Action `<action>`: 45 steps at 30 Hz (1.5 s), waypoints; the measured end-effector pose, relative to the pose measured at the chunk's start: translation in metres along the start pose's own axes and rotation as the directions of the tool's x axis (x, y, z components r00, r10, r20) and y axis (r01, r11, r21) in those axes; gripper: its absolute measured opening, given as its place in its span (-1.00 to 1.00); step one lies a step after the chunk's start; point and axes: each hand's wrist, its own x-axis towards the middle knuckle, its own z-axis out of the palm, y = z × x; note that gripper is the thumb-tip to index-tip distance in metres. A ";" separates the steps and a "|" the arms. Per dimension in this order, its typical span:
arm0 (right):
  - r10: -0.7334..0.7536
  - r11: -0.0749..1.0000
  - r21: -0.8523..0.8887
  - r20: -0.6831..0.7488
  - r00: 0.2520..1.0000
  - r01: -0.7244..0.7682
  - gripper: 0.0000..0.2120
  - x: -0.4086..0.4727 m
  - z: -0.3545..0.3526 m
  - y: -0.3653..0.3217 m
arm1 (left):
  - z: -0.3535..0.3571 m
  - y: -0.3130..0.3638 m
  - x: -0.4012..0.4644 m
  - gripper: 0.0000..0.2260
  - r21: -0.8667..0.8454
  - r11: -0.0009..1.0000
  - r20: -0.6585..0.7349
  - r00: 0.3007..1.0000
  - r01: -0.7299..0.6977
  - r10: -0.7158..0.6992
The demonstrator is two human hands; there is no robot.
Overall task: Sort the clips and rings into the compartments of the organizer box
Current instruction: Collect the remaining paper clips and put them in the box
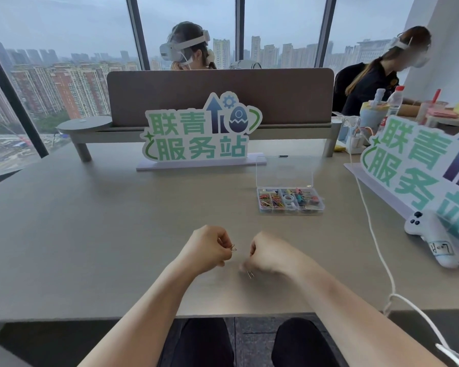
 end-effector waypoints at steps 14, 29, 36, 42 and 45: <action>-0.002 0.996 -0.093 0.054 0.999 0.007 -0.81 0.003 0.007 -0.004 | 0.004 -0.001 0.003 -0.92 -0.018 1.000 -0.008 1.000 0.003 -0.003; 0.068 0.944 0.321 0.053 0.996 -0.081 -0.90 0.044 -0.065 0.016 | 0.005 0.029 0.059 -0.89 -0.053 0.998 -0.054 0.998 -0.035 0.032; 0.133 0.922 0.379 -0.124 0.983 -0.077 -0.87 0.087 -0.103 0.030 | 0.007 0.058 0.113 -0.94 -0.082 0.995 -0.087 0.995 -0.057 0.049; 0.167 0.940 0.327 -0.195 0.966 -0.097 -0.81 0.120 -0.117 0.046 | 0.021 0.075 0.158 -0.89 -0.075 0.995 -0.060 0.997 -0.062 0.057; 0.187 0.953 0.273 -0.203 0.961 -0.128 -0.78 0.131 -0.119 0.052 | 0.029 0.076 0.174 -0.86 -0.056 0.997 -0.052 0.997 -0.060 0.057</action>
